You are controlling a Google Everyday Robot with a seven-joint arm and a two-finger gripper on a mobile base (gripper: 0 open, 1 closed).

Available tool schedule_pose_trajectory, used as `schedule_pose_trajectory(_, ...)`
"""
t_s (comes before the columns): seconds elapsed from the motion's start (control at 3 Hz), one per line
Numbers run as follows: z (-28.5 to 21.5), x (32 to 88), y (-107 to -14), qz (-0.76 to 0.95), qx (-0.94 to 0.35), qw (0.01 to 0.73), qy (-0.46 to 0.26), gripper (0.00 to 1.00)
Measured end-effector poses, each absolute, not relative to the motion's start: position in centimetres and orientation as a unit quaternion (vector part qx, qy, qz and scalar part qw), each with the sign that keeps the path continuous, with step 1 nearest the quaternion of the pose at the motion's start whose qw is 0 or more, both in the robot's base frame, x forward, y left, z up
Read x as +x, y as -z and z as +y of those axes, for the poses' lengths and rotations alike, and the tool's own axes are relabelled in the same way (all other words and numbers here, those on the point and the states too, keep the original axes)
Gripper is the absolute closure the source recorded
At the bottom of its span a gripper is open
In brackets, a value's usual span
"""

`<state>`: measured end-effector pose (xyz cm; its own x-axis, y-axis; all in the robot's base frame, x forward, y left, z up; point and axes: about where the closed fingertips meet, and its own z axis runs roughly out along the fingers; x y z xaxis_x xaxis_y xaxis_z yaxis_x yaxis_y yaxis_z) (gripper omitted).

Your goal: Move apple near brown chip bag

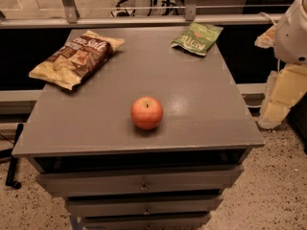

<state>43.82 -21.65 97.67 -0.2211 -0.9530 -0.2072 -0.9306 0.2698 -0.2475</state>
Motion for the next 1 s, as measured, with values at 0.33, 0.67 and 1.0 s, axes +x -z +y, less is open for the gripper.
schedule_pose_trajectory(0.33,-21.5,43.8,-97.5,0.780,-0.603,0.162,0.034,0.00)
schedule_pose_trajectory(0.67,-20.1,44.1,-95.5,0.779,-0.601,0.180,0.014,0.00)
schedule_pose_trajectory(1.0,-17.6,44.9,-92.5,0.773,-0.600,0.204,-0.024,0.00)
